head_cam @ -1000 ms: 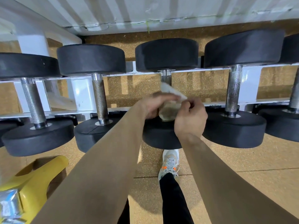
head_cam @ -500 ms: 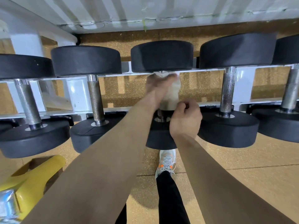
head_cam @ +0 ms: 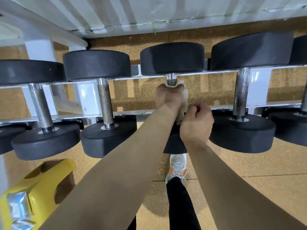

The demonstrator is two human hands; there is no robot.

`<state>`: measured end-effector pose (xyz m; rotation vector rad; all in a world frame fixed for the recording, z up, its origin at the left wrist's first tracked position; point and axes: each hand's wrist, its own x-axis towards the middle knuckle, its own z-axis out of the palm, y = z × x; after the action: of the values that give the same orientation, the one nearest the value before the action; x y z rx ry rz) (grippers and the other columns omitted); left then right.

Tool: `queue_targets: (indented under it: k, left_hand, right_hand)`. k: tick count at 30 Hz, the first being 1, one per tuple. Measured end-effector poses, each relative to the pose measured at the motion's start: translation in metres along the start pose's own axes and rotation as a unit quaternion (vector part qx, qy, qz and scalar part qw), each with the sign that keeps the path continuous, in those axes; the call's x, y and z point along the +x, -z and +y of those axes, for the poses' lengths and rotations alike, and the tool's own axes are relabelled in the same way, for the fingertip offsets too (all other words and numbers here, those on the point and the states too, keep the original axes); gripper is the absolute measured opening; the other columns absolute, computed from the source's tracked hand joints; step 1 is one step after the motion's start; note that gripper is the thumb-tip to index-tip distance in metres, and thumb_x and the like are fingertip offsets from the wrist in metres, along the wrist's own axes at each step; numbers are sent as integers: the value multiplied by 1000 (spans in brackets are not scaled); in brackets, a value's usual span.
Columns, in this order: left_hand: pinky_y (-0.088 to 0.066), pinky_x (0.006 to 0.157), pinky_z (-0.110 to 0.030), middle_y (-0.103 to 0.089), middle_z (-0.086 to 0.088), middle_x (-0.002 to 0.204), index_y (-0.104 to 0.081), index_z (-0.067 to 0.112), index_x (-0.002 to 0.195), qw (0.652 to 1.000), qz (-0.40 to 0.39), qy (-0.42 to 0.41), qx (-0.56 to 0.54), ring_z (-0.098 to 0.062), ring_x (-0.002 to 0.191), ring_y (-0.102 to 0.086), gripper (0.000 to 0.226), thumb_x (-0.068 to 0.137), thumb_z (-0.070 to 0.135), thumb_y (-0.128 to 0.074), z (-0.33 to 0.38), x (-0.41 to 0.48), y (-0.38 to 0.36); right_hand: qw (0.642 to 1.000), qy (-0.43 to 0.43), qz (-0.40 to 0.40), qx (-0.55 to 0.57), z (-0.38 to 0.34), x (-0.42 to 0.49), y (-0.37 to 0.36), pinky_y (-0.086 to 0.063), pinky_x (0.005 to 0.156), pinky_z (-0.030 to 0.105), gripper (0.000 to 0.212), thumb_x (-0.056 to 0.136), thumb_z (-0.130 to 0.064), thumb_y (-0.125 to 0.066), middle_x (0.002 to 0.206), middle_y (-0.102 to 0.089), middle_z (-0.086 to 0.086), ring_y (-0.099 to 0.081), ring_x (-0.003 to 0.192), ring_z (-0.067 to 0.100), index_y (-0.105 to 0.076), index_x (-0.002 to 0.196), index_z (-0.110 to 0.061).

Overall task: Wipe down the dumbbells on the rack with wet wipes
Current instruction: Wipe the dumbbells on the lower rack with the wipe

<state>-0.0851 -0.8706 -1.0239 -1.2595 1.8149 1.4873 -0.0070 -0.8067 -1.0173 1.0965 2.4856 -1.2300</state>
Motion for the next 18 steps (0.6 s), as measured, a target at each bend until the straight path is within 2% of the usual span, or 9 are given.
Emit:
queue_targets:
  k: [3, 5, 7, 9, 11, 13, 15, 16, 18]
  left_hand:
    - [-48, 64, -18, -69, -2, 87, -63, 14, 96, 999, 9, -22, -49, -18, 75, -63, 22, 89, 29, -77, 16, 5, -3]
    - [-54, 69, -26, -72, -3, 89, -68, 9, 97, 998, -50, -39, 0, -21, 82, -69, 27, 85, 31, -79, 3, 8, 9]
    - [-56, 72, -29, -75, -6, 90, -72, 8, 102, 988, -148, -27, 36, -23, 84, -72, 31, 83, 31, -82, -16, 3, 24]
    - [-56, 69, -27, -76, -3, 84, -73, 10, 99, 970, -228, -23, 87, -19, 78, -71, 30, 82, 32, -83, -27, -1, 38]
    - [-52, 62, -17, -73, 4, 74, -72, 17, 91, 957, -247, -33, 149, -9, 68, -68, 19, 87, 34, -78, -22, -9, 47]
    - [-53, 62, -16, -71, 4, 74, -69, 19, 86, 940, -224, -53, 253, -7, 65, -64, 18, 95, 35, -69, -12, -22, 51]
    - [-54, 72, -32, -73, -8, 91, -69, 13, 92, 924, -173, -69, 335, -17, 77, -64, 18, 98, 29, -64, -15, -30, 58]
    - [-53, 74, -34, -72, -12, 97, -68, 11, 96, 927, -142, -72, 341, -22, 83, -64, 13, 98, 23, -63, -18, -35, 63]
    - [-57, 82, -40, -71, -15, 103, -68, 7, 104, 953, -77, -100, 276, -29, 94, -67, 12, 97, 14, -63, -28, -46, 78]
  right_hand:
    - [1000, 4, -2, 4, 1, 0, 1, -53, 71, 46, 26, 86, -34, -37, 91, -64, 3, -59, 80, 25, -60, 87, -20]
    - [1000, 7, -7, 6, -1, -1, 2, -52, 70, 44, 26, 85, -34, -37, 91, -63, 3, -58, 80, 26, -58, 86, -19]
    - [1000, 13, -17, 10, -2, -1, 3, -51, 72, 42, 27, 85, -35, -36, 95, -63, 3, -58, 83, 25, -58, 87, -20]
    - [999, 19, -25, 13, -4, -3, 5, -52, 74, 42, 27, 87, -36, -36, 97, -61, 2, -58, 85, 25, -58, 90, -21]
    - [999, 24, -23, 16, -4, -3, 6, -53, 76, 45, 24, 88, -35, -37, 96, -61, 1, -58, 85, 25, -57, 90, -22]
    - [999, 19, -22, 14, -6, -5, 6, -52, 81, 48, 22, 88, -35, -37, 96, -62, 2, -59, 87, 27, -56, 90, -24]
    - [999, 0, -40, 8, -8, -6, 9, -51, 86, 50, 24, 87, -37, -37, 100, -63, 1, -59, 90, 27, -56, 93, -25]
    - [998, -12, -60, 5, -10, -6, 11, -50, 89, 51, 26, 86, -39, -36, 104, -64, 0, -59, 93, 28, -57, 95, -27]
    - [994, -17, -111, 6, -11, -7, 19, -47, 97, 52, 32, 84, -45, -34, 113, -63, -4, -59, 102, 27, -58, 102, -33]
